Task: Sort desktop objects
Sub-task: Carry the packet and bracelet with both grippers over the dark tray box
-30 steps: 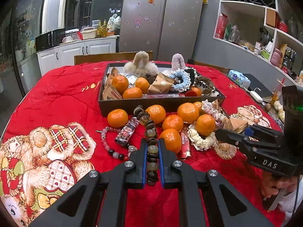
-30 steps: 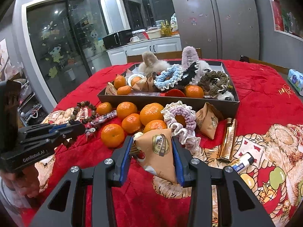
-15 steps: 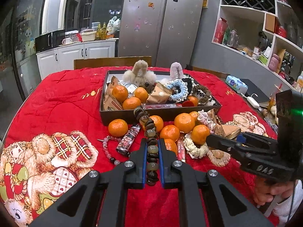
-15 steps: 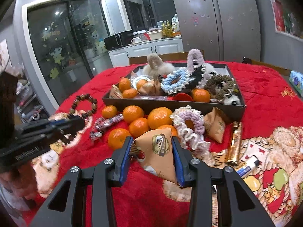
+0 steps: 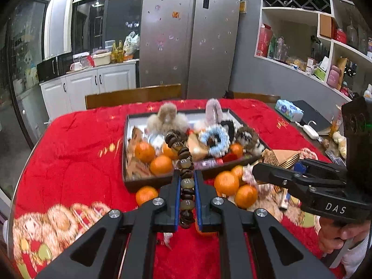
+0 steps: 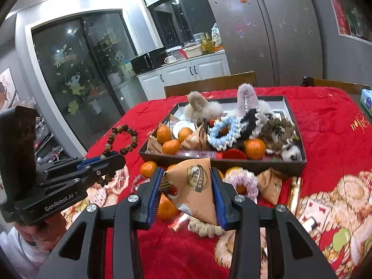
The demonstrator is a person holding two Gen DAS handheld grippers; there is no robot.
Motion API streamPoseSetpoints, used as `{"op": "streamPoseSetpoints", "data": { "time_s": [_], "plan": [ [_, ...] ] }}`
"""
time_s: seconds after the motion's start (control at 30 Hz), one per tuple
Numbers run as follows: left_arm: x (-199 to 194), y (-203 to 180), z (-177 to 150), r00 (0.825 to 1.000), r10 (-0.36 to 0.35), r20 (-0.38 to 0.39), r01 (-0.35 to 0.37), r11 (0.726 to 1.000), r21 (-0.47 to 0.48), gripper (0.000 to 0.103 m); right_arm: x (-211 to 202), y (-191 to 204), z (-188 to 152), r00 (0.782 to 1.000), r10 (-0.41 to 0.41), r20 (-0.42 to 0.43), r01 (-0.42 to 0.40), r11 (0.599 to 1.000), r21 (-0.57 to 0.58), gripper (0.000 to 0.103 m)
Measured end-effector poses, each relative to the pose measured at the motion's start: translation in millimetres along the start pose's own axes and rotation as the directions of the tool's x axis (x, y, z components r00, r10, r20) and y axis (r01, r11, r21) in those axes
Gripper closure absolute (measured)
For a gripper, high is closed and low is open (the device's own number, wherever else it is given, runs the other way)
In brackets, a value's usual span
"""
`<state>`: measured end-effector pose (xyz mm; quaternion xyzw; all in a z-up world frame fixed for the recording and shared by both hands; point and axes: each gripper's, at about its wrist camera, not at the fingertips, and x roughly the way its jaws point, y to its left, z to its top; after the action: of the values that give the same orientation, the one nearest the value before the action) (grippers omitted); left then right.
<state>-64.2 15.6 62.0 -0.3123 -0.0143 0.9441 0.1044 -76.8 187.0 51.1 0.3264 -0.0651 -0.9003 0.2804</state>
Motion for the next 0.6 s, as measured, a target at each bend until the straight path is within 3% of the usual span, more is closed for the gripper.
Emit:
{"op": "streamPoseSetpoints", "data": {
  "time_s": [0.17,0.6],
  "plan": [
    [10,13,26,1.000,-0.012,-0.002,0.012,0.999,-0.035,0.092,9,0,27,1.000,0.010,0.011,-0.010,1.000,-0.008,0.064],
    [58,25,76,1.000,0.006,-0.013,-0.006,1.000,0.015,0.092,53,-22,83,1.000,0.031,0.001,-0.031,0.998,0.050,0.064]
  ]
}}
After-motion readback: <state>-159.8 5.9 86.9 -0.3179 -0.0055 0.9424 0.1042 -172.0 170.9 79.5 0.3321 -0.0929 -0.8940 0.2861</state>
